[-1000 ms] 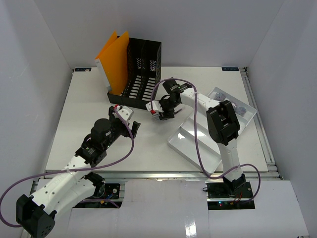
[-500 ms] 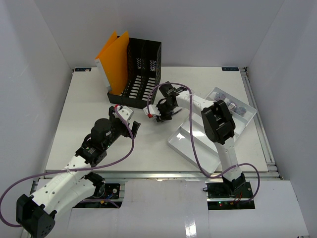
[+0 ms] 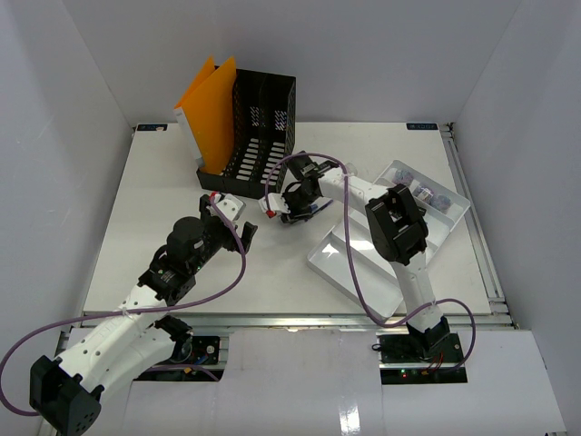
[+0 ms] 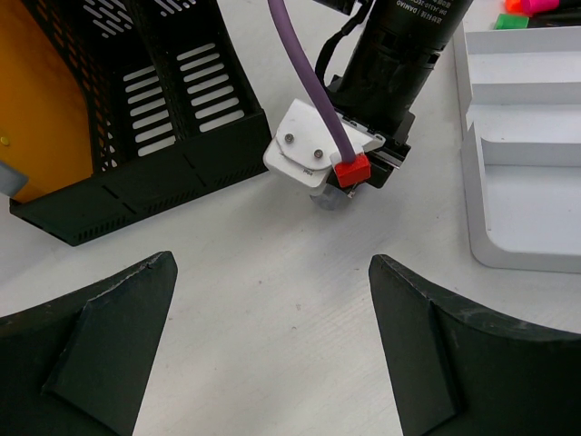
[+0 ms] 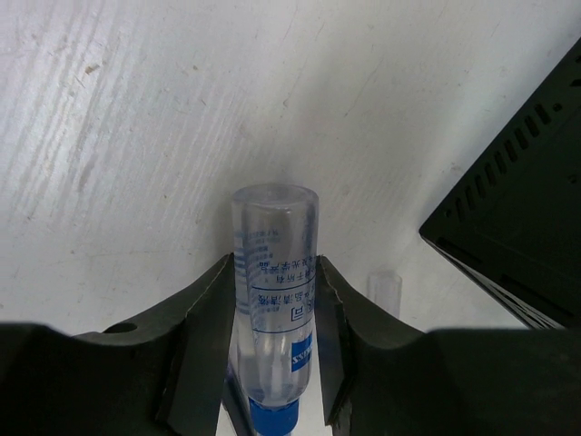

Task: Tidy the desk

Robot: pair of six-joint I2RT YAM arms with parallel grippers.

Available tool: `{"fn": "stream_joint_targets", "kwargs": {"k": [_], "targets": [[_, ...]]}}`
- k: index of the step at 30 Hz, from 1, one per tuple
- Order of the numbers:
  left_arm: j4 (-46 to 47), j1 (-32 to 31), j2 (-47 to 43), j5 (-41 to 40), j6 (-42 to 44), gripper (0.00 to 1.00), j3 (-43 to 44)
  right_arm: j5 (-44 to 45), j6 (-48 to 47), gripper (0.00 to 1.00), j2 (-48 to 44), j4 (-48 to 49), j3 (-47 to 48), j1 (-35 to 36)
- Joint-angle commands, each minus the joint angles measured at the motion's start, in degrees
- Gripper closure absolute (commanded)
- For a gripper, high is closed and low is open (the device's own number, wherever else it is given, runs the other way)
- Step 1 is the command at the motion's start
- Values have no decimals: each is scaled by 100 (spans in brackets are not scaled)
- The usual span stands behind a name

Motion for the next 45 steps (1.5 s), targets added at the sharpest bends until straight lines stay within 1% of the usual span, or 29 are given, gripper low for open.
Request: {"fn": "stream_joint_targets", "kwargs": {"k": [1,6,8,11,14,16,17,20,22,25,27,35,38,40,41,43,45], "targets": [[18,19,-50,-50,21,2,-10,-553,225,83,-589,-82,169,84],[12,21,-113,-84,22,2,-17,-827,738,87,-1582,-84,-75,73],[18,21,-157,-93,29,2,-17,-744,1073,88,-2042,-52,-296,54],[2,21,-218,-83,13,2,-15,-441,1984,90,-2542,-26,-576,-65],[-6,21,-249,-59,4,2,0,-67,2855,90,-2906,89,-1134,-390],[1,21,-269,-2,-6,2,9,314,3540,88,-3133,229,-1572,-704],[-5,21,-275,16,-12,2,9,389,3682,88,-3242,295,-1802,-938],[-16,21,-286,78,-23,2,13,369,4226,86,-3419,341,-2283,-1887],[-16,20,-286,111,-32,2,18,283,4301,86,-3497,387,-2516,-2295],[-24,21,-277,136,-49,2,10,307,4308,85,-3636,709,-3161,-2714],[-18,21,-256,143,-56,2,9,335,4308,82,-3603,767,-3313,-2830],[-37,21,-20,649,-134,2,5,634,4428,67,-3365,1126,-3732,-2988],[35,21,197,1070,-333,2,49,662,4456,47,-3440,1206,-3838,-3024],[131,21,429,1582,-553,2,96,531,4492,33,-3607,1214,-3854,-3053],[189,21,607,1865,-706,2,146,429,4499,28,-3709,1214,-3842,-3060],[392,21,1028,2281,-924,4,313,194,4585,26,-3891,1212,-3797,-3089],[526,21,1638,2670,-1208,10,626,-160,4661,26,-4094,1206,-3721,-3147]]}}
